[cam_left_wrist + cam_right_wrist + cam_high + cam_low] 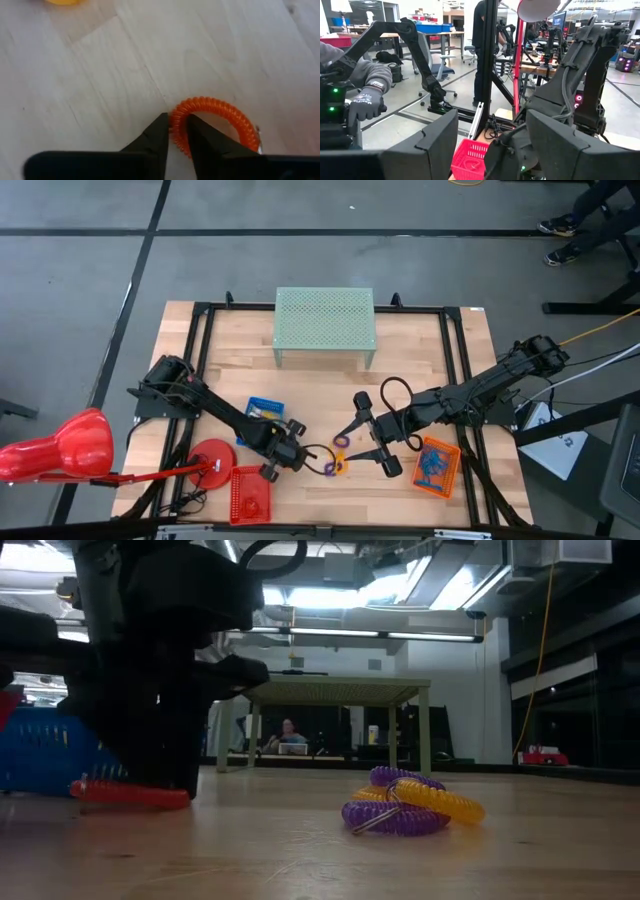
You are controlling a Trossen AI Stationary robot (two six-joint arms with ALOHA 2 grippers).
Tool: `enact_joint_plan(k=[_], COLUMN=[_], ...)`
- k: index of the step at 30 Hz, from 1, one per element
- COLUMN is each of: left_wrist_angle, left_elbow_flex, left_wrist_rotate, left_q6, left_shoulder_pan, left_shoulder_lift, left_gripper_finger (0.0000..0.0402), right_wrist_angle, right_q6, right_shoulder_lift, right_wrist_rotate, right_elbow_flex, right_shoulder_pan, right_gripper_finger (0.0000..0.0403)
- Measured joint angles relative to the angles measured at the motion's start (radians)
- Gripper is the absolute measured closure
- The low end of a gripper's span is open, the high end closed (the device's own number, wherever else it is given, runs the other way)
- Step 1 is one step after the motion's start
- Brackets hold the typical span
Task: Pick & Place Office Desk Supplies
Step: Put the orange spiral band into the red bin
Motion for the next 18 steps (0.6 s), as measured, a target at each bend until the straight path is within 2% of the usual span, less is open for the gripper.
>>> enact_joint_plan(k=[6, 11, 18], left_wrist_angle=[0.002, 0.042, 0.043], left_elbow_flex=[0.007, 0.003, 0.005], left_wrist_rotate=[0.021, 0.03, 0.016], left_q6=[-0.014, -0.028, -0.027], left_shoulder_pan=[0.017, 0.017, 0.017], left_shoulder_lift=[-0.002, -0.022, -0.122], left_gripper_finger=[0.0392, 0.0387, 0.0389], right_wrist_angle=[0.0, 0.0, 0.0], right_q6=[0.0, 0.0, 0.001], right_shoulder_lift=[0.0, 0.0, 0.0], right_wrist_rotate=[0.0, 0.0, 0.0], right_elbow_flex=[0.0, 0.0, 0.0], right_shoulder_pan=[0.0, 0.0, 0.0], right_gripper_finger=[0.0167, 0.0167, 0.0167])
